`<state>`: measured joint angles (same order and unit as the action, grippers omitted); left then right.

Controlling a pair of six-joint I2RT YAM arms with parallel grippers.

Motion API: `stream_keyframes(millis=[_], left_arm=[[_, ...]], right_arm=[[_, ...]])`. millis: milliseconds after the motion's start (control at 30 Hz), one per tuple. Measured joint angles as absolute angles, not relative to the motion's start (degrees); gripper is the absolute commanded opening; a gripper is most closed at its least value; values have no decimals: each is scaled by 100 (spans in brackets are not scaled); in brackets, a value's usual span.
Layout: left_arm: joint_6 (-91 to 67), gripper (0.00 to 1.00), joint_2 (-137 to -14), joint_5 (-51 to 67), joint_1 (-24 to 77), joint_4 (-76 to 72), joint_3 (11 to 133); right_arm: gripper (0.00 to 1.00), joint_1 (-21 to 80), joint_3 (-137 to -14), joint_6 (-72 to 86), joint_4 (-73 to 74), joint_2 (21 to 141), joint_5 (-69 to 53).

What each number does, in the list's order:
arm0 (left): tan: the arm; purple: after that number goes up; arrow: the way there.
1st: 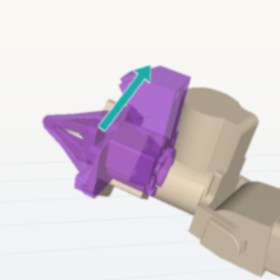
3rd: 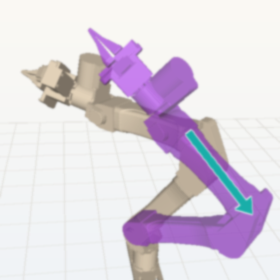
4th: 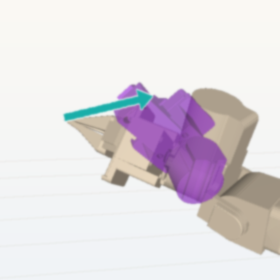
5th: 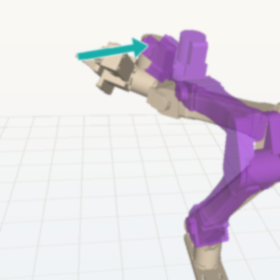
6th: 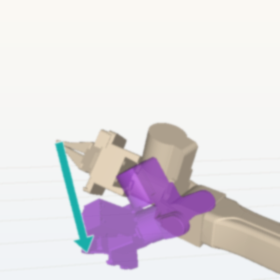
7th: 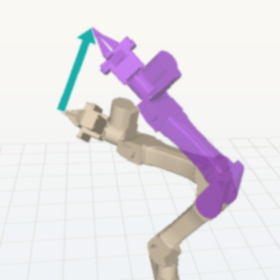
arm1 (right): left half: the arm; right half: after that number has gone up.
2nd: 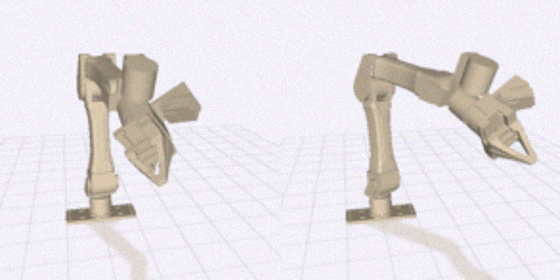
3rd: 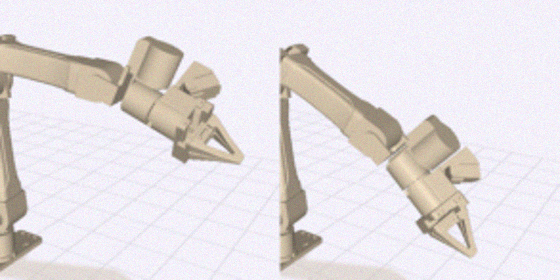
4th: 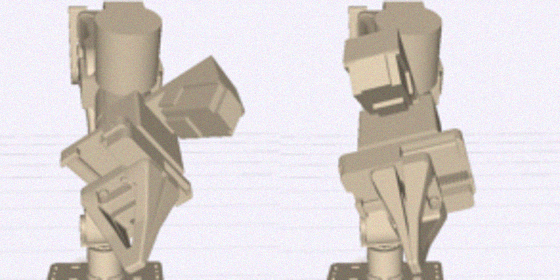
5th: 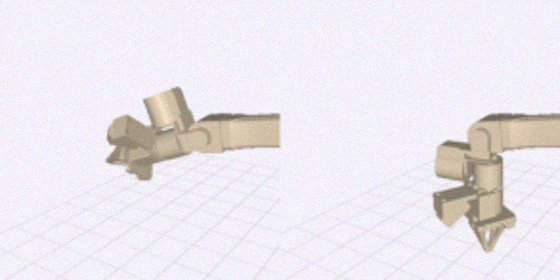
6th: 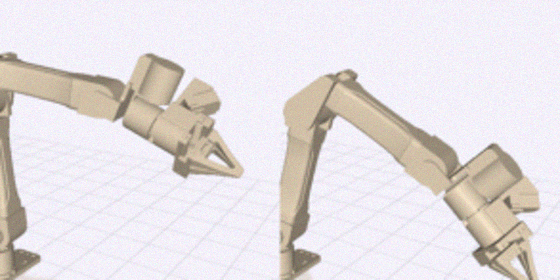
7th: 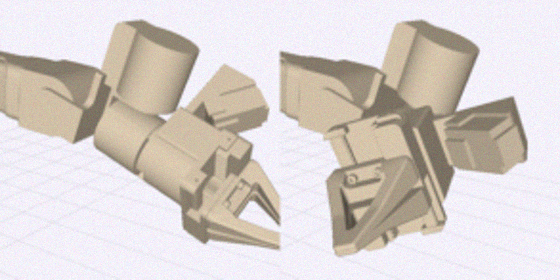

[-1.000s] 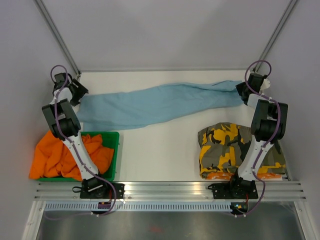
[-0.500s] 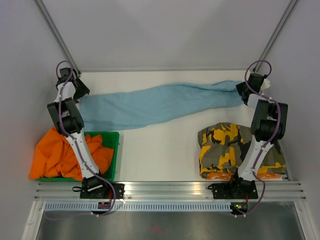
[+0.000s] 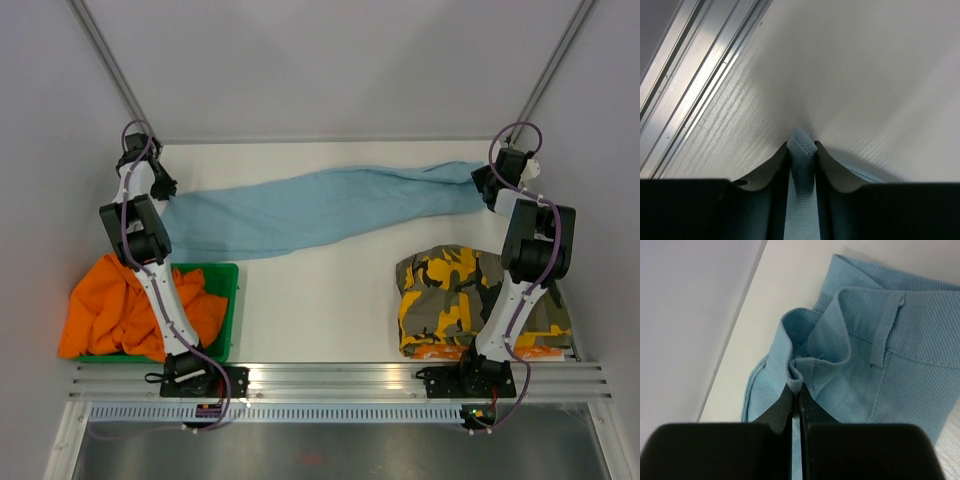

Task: Fold and stack the trousers
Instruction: Fold the trousers

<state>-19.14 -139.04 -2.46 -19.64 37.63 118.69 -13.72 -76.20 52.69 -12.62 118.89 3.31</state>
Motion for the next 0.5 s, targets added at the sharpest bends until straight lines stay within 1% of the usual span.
stream_keyframes(millis=[33, 67, 300, 400, 500], left_arm=[[-1898, 11, -13904, -246, -1962, 3774, 11869], [-1903, 3, -13904, -252, -1957, 3776, 11869], [-1872, 2, -13515, -346, -1949, 3677, 11504], [-1870, 2, -12927, -351, -1946, 3590, 11128], [-1872, 2, -11957, -360, -1946, 3411, 10514]], right_arm=[[0, -1372, -7620, 5264, -1262, 11887, 331], [0, -1372, -7620, 5260, -1260, 11887, 331], [0, -1372, -7620, 5127, -1146, 11775, 283], [0, -1372, -7590, 4971, -1020, 11485, 239], [0, -1378, -7389, 4799, -875, 10895, 180]])
